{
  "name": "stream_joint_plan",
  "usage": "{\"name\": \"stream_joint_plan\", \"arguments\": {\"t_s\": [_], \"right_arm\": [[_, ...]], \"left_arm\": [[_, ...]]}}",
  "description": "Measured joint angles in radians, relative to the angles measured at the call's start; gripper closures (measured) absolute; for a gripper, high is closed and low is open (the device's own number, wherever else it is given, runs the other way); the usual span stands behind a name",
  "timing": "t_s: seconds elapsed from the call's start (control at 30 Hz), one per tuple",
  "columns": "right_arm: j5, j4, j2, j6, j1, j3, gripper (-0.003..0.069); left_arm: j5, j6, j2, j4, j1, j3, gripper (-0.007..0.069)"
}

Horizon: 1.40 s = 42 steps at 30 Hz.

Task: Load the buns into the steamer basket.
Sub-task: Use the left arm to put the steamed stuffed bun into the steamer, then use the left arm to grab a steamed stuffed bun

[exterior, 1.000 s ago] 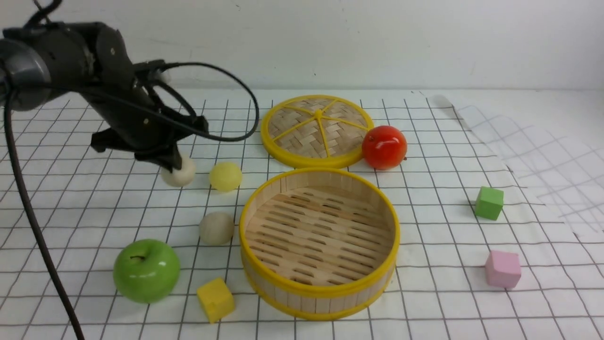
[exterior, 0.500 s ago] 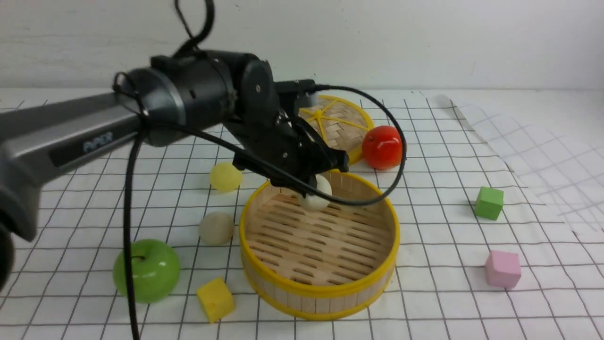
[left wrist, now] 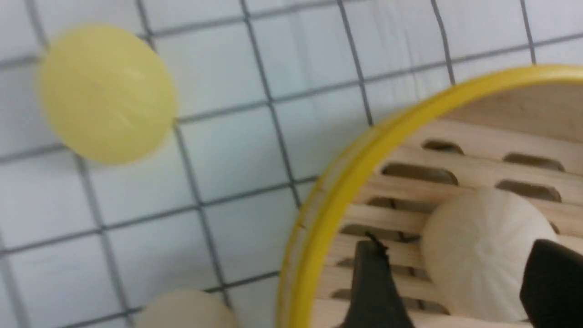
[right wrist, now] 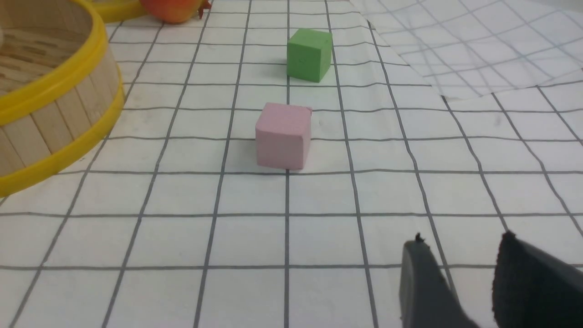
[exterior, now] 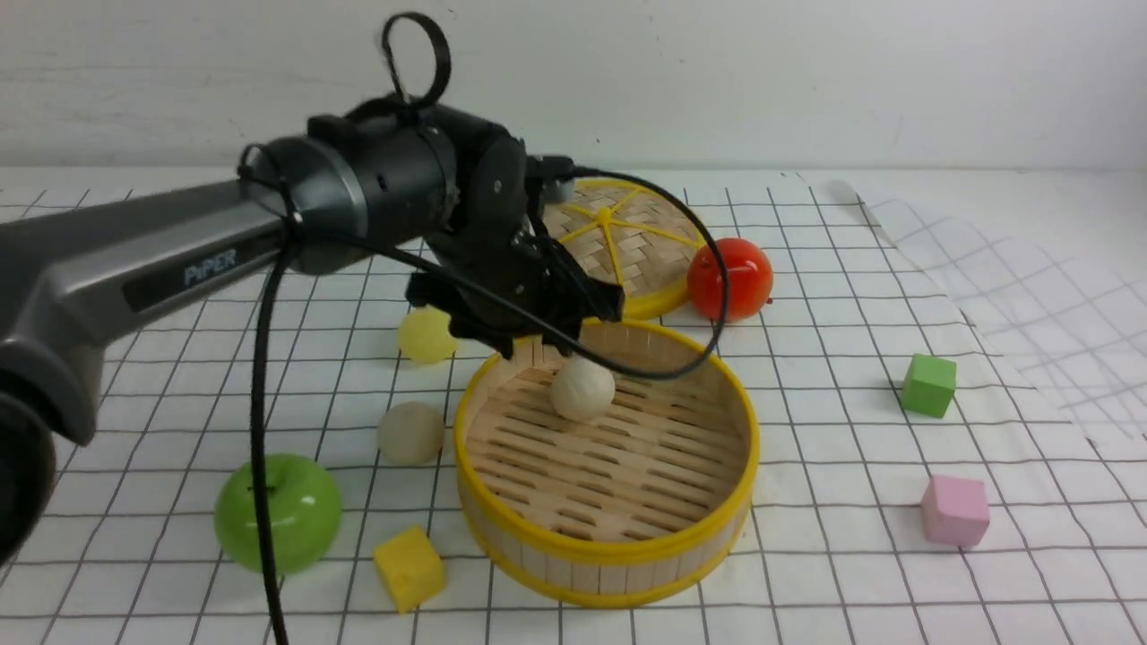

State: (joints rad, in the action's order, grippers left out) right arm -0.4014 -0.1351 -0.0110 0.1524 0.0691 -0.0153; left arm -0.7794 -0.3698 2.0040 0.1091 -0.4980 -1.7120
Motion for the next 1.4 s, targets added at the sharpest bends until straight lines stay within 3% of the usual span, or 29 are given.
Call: {"name": "stream_joint_plan", "arguments": {"t_s": [0.2, 0.37, 0.47, 0.7, 1.23, 1.4], "right_arm": [[0.000, 0.000, 0.000, 0.000, 0.000, 0.000, 0.0420], [0.000, 0.000, 0.000, 0.000, 0.000, 0.000, 0.0420], [0.000, 0.000, 0.000, 0.000, 0.000, 0.000, 0.0420], [0.000, 0.000, 0.000, 0.000, 0.000, 0.000, 0.0420], [0.000, 0.000, 0.000, 0.000, 0.000, 0.000, 0.0420], [0.000, 0.000, 0.000, 0.000, 0.000, 0.000, 0.0420]], "left_arm": [[-0.028, -0.058, -0.068, 0.097, 0.121, -0.021, 0.0155], [-0.032, -0.043, -0.040, 0.018, 0.203, -0.022, 0.0173], [-0.004, 0.040, 0.018, -0.092, 0.240, -0.027, 0.0211], [0.005, 0.103, 0.119, -0.185, 0.242, -0.087, 0.0270], [0.090, 0.107, 0.253, -0.142, 0.242, -0.150, 0.0281], [0.099, 0.107, 0.255, -0.140, 0.242, -0.152, 0.0347]]}}
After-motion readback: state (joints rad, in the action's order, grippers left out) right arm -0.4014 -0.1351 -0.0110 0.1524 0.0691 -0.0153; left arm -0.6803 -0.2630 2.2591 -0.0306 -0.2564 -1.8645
